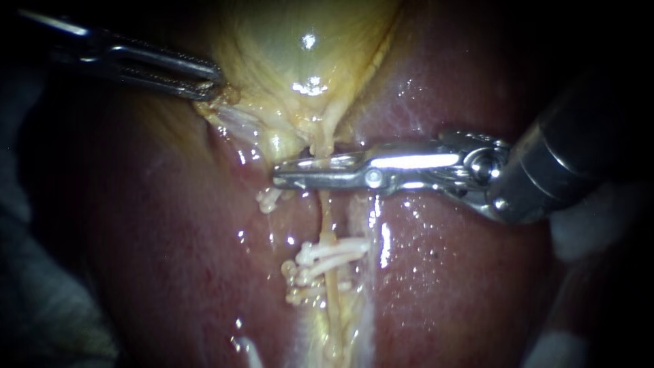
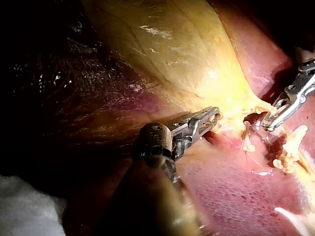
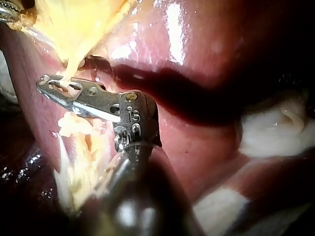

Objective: Clipping third clip right tube

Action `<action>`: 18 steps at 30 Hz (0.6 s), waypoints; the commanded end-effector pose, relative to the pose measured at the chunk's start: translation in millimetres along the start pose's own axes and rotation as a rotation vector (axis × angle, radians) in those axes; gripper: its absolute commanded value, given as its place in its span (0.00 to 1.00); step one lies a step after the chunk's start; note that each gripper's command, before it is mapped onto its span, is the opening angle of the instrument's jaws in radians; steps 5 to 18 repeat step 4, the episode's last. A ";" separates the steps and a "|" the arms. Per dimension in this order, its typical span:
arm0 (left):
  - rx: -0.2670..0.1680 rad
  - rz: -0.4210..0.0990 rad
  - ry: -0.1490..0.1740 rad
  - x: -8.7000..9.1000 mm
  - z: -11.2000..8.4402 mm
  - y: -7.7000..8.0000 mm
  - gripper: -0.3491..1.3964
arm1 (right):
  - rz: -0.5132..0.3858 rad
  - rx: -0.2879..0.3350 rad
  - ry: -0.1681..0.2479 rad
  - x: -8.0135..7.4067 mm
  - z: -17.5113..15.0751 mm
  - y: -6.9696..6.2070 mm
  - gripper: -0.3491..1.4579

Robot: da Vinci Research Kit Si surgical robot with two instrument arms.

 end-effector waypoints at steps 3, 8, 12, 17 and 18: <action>0.000 0.000 0.000 0.0 0.0 0.0 0.00 | -0.001 0.000 0.000 -0.1 0.1 0.0 0.00; 0.000 0.000 0.000 0.0 0.0 0.0 0.00 | -0.001 -0.001 0.000 -0.1 0.1 0.0 0.00; 0.000 0.000 0.000 0.0 0.0 0.0 0.00 | -0.001 -0.001 0.000 -0.1 0.1 0.0 0.00; 0.000 0.000 0.000 0.0 0.0 0.0 0.00 | -0.001 -0.001 0.000 -0.1 0.1 0.0 0.00; 0.000 0.000 0.000 0.0 0.0 0.0 0.00 | -0.001 -0.001 0.000 -0.1 0.1 0.0 0.00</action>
